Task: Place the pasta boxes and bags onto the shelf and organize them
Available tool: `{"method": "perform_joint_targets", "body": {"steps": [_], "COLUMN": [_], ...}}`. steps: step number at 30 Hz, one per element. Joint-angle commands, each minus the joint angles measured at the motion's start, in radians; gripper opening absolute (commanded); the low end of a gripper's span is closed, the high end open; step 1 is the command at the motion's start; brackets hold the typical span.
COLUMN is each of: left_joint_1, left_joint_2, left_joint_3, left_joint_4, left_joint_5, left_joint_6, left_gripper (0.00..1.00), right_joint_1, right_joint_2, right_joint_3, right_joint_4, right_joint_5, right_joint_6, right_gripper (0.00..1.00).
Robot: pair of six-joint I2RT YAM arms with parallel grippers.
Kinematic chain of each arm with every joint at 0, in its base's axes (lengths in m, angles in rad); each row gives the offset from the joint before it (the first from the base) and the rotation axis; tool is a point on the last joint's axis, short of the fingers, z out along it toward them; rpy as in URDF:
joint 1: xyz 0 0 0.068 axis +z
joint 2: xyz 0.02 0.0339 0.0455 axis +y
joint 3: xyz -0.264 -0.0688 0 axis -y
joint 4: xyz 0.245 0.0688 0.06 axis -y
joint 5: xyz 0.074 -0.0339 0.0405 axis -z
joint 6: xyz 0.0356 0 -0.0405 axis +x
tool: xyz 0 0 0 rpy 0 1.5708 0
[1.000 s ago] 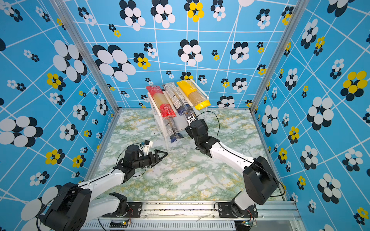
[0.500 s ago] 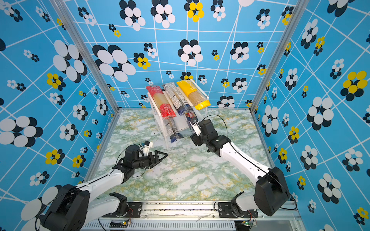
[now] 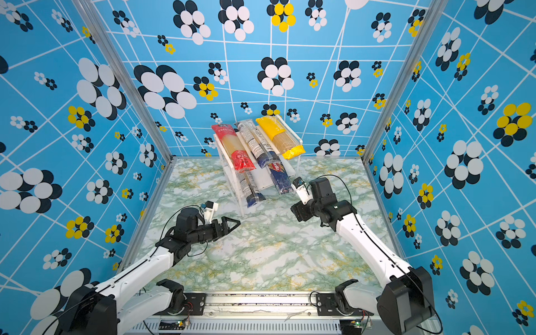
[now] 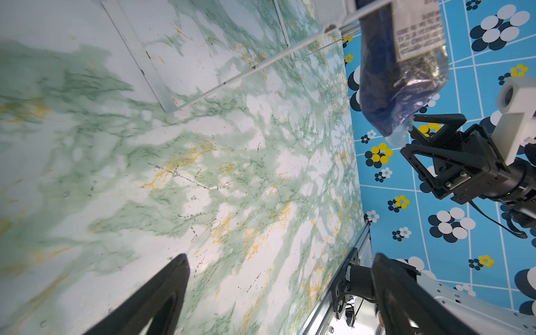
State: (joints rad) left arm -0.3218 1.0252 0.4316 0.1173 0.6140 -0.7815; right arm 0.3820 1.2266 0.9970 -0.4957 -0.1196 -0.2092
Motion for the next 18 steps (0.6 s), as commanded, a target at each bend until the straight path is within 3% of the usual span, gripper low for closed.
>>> {"method": "perform_joint_targets", "body": {"steps": [1,18], "left_joint_1": [0.012,0.081], "left_joint_2": [-0.035,-0.132], "left_joint_3": [0.038,0.132], "left_joint_4": [-0.083,-0.255], "left_joint_5": [-0.033,-0.082], "left_joint_6": [0.057,0.174], "left_gripper": [0.99,0.99], "right_joint_1": [-0.037,-0.223], "right_joint_2": [-0.036,-0.049], "right_joint_3": [-0.026,-0.075], "right_joint_4": [-0.014,0.084], "right_joint_5": [-0.062,-0.165], "right_joint_6": [0.026,0.105], "right_gripper": [0.79,0.79]}}
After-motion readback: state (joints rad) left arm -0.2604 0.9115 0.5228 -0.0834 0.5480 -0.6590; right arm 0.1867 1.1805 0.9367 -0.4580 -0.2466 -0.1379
